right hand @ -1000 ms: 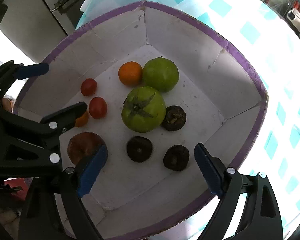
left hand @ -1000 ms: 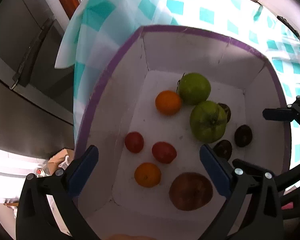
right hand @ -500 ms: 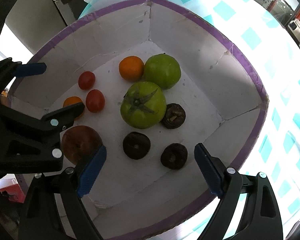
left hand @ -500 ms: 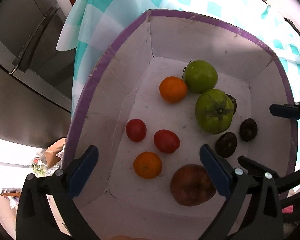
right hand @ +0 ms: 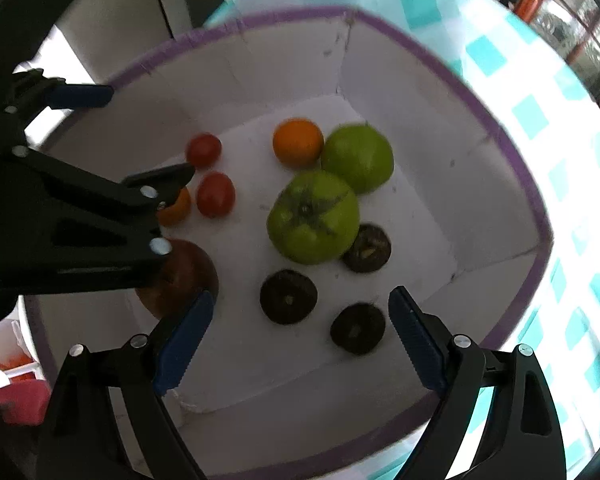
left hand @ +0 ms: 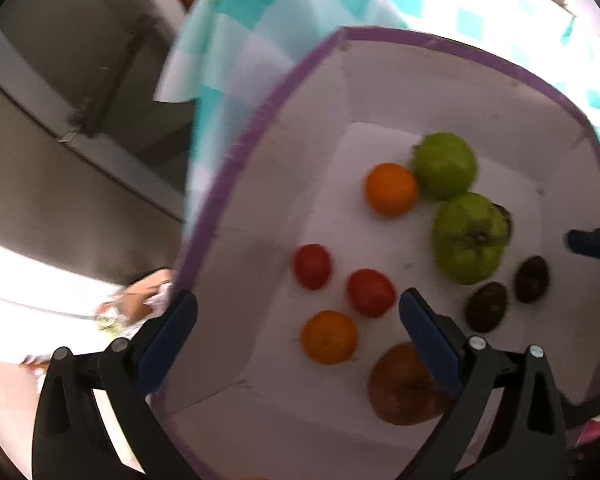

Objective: Organize fruits

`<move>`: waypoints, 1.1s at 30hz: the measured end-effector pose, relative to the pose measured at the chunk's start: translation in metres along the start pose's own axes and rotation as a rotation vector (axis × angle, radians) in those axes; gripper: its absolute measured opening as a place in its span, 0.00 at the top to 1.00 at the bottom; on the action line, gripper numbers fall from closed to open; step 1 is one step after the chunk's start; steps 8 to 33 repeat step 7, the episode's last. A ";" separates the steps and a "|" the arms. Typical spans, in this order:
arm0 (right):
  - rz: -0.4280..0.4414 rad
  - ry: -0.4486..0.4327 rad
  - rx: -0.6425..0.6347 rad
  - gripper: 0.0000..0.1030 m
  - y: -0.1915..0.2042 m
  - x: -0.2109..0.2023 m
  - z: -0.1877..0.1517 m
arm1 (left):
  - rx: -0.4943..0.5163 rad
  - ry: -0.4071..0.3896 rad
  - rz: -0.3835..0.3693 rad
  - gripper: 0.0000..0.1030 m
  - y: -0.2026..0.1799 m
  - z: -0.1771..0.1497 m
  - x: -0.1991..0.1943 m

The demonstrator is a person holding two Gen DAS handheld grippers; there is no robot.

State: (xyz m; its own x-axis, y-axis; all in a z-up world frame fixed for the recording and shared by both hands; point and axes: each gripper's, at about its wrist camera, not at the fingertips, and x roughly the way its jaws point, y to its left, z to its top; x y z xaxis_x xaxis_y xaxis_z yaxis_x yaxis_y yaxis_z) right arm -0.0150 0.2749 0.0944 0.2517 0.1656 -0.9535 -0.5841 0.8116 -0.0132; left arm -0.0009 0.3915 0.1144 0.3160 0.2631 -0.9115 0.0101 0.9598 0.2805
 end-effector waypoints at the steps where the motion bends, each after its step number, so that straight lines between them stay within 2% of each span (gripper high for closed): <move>1: 0.011 -0.034 -0.004 0.16 -0.003 -0.009 0.000 | -0.020 -0.009 0.074 0.03 -0.002 0.002 -0.011; 4: 0.048 -0.202 0.001 0.15 -0.022 -0.058 -0.013 | -0.052 -0.133 0.248 0.03 -0.018 0.007 -0.058; 5: 0.049 -0.265 0.018 0.15 -0.035 -0.075 -0.023 | -0.063 -0.183 0.269 0.03 -0.027 0.008 -0.077; 7: 0.057 -0.391 0.097 0.15 -0.071 -0.104 -0.059 | -0.089 -0.299 0.251 0.02 -0.059 0.011 -0.118; 33: 0.057 -0.391 0.097 0.15 -0.071 -0.104 -0.059 | -0.089 -0.299 0.251 0.02 -0.059 0.011 -0.118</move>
